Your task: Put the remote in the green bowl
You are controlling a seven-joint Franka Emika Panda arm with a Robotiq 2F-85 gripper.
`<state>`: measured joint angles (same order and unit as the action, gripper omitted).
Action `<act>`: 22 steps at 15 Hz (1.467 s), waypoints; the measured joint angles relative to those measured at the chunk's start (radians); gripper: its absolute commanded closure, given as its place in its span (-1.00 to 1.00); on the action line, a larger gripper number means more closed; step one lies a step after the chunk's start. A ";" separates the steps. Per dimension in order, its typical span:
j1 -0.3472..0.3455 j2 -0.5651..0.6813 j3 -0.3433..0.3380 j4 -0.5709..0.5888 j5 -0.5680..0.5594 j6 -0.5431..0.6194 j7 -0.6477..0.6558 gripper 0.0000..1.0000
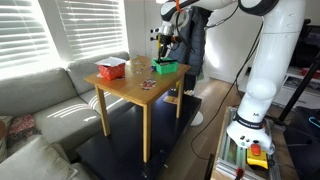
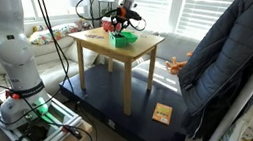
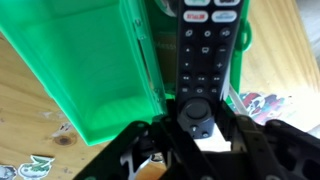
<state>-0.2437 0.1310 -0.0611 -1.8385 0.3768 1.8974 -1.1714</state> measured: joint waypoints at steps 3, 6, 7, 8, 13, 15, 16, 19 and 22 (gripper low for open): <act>0.000 0.000 0.000 -0.005 0.041 0.009 -0.030 0.65; 0.000 0.000 -0.001 -0.006 0.079 0.018 -0.077 0.65; 0.000 0.000 -0.001 -0.006 0.092 0.018 -0.097 0.65; 0.000 0.001 -0.002 -0.006 0.103 0.019 -0.115 0.65; 0.000 0.006 -0.007 -0.013 0.127 0.018 -0.198 -0.62; 0.000 0.006 -0.008 -0.015 0.127 0.016 -0.213 -0.90; 0.000 0.006 -0.008 -0.015 0.127 0.016 -0.214 -0.98; 0.000 -0.004 -0.011 -0.015 0.127 0.013 -0.214 -1.00; 0.002 -0.039 -0.012 -0.015 0.129 0.007 -0.201 -1.00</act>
<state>-0.2420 0.0922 -0.0734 -1.8533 0.5053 1.9043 -1.3726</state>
